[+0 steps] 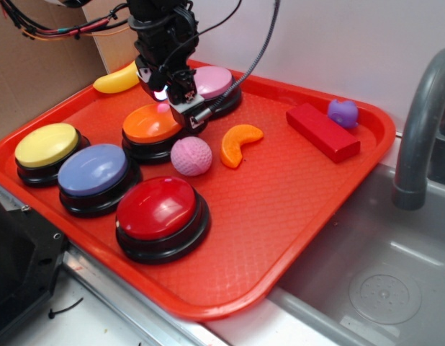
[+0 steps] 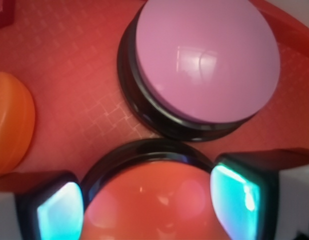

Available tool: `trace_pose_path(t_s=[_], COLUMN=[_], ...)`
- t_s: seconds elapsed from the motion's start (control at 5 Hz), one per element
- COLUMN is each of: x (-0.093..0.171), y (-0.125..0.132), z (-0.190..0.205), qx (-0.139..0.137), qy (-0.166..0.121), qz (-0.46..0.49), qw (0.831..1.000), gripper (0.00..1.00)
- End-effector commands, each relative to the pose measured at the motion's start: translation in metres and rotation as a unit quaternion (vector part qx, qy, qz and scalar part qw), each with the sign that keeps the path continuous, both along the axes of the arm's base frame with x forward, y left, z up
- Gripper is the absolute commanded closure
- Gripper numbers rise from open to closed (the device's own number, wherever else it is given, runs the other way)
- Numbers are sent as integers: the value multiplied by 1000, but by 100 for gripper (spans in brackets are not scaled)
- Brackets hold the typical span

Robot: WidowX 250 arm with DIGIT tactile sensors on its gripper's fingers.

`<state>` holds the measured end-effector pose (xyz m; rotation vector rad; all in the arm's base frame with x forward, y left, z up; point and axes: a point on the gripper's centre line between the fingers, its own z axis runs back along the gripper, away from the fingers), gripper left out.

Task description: Push the orange button.

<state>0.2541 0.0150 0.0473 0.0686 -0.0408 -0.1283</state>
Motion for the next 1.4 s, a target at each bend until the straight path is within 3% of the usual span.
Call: trace_pose_path(t_s=[0.0,1.2], x=[-10,-24], y=[3,14], z=[37,94], qx=[13,11], qy=[-19,-27], qz=[23,66], qw=[999,997], gripper=[0,0])
